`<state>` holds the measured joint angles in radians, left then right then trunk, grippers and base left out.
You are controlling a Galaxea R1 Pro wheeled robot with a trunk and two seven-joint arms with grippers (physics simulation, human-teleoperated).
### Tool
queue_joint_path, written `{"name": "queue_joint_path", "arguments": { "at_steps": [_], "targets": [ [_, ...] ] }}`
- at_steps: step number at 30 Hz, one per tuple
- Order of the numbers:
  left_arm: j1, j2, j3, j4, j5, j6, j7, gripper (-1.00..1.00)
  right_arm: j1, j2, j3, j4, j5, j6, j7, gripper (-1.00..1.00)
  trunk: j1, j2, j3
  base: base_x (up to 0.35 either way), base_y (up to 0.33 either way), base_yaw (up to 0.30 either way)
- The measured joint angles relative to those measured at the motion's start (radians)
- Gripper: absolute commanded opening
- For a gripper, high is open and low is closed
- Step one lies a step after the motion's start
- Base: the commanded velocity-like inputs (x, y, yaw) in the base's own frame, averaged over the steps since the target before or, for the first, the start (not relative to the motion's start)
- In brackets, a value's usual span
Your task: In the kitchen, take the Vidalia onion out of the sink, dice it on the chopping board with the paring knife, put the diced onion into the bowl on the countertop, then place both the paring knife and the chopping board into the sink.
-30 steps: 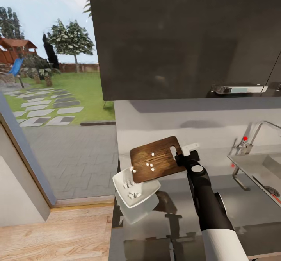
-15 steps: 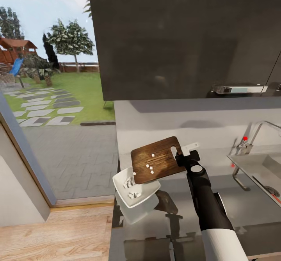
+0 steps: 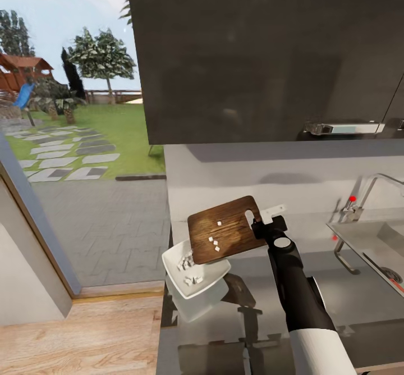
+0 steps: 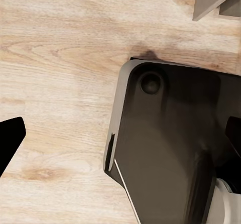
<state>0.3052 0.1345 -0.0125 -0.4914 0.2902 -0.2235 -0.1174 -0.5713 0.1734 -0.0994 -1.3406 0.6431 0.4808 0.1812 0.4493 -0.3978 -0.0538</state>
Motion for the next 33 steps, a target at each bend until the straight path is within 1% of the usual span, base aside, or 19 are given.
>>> {"name": "queue_joint_path", "arguments": {
  "at_steps": [4, 10, 33],
  "targets": [
    [0.000, 0.000, 0.000, 0.000, 0.000, 0.000, 0.000, 1.00, 0.000, 0.000, 0.001, 0.001, 0.000, 0.000, 0.000, -1.00, 0.000, 0.000, 0.000, 0.000, 0.014, 0.000],
    [0.000, 0.000, 0.000, 0.000, 0.000, 0.000, 0.000, 1.00, 0.000, 0.000, 0.001, 0.001, 0.000, 0.000, 0.001, -1.00, 0.000, 0.000, 0.000, 0.000, 0.107, 0.000],
    [0.000, 0.000, 0.000, 0.000, 0.000, 0.000, 0.000, 1.00, 0.000, 0.000, 0.002, 0.003, 0.000, -0.002, 0.002, -1.00, 0.000, 0.000, 0.000, 0.000, 0.003, 0.000]
  ]
}}
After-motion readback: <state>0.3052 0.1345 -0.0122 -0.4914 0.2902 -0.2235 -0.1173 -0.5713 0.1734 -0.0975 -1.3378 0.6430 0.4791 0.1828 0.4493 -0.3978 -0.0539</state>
